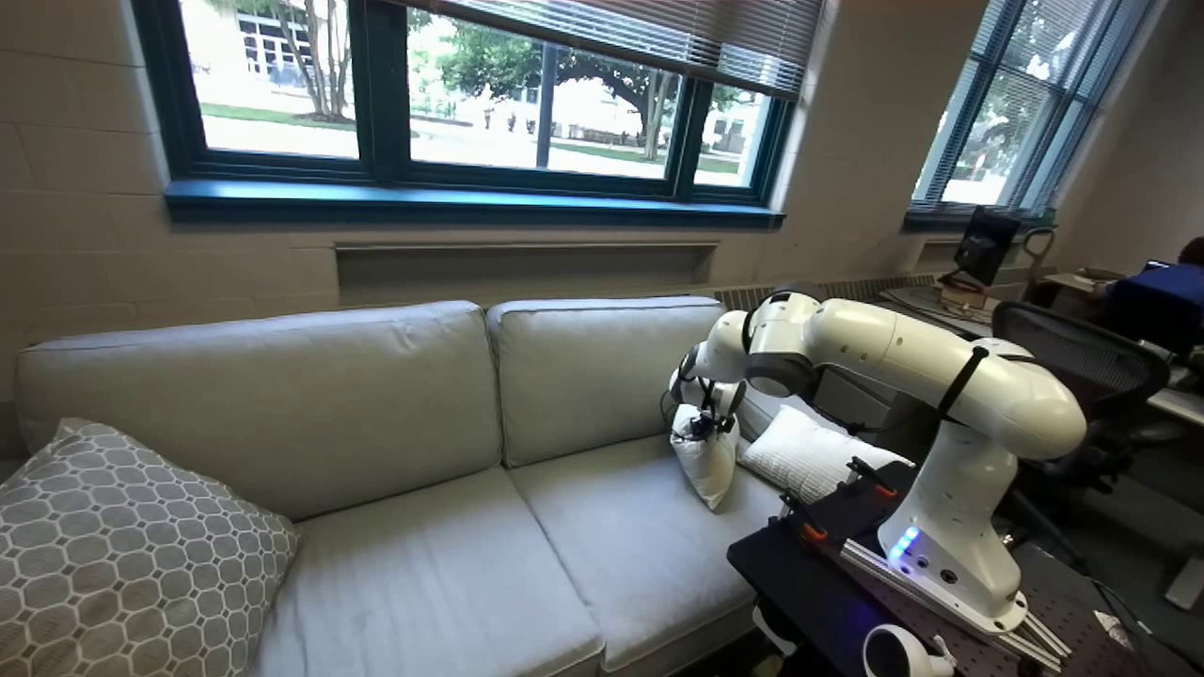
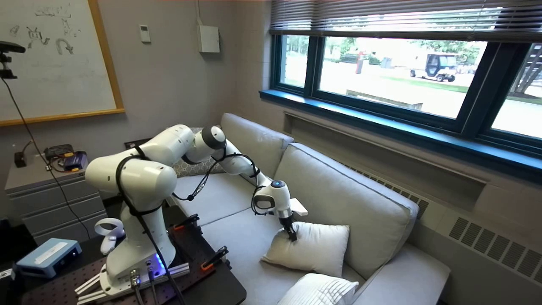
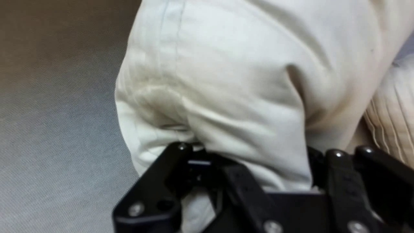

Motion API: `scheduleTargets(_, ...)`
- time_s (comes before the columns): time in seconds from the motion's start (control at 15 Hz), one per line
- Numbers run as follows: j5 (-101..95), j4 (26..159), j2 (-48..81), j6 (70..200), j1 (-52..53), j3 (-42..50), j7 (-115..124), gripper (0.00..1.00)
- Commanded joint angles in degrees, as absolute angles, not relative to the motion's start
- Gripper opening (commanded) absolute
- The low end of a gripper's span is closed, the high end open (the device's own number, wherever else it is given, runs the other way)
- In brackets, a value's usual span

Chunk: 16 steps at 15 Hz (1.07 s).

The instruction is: Move the small pillows to the left arm of the sofa

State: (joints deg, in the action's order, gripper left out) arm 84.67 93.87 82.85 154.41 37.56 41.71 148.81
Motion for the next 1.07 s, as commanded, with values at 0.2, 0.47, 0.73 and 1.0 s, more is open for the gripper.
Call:
scheduleTargets(0.2,68.0,85.9,77.4,159.0,18.9,32.1,137.9,0.00)
scheduleTargets(0.47,71.8,83.0,77.9,158.8,5.0,24.8,120.6,0.02)
scheduleTargets(0.73,78.3,82.5,77.5,160.2,-9.7,17.0,103.6,0.01)
scheduleTargets(1.0,92.5,84.1,77.6,162.4,-19.7,15.1,87.4,0.01)
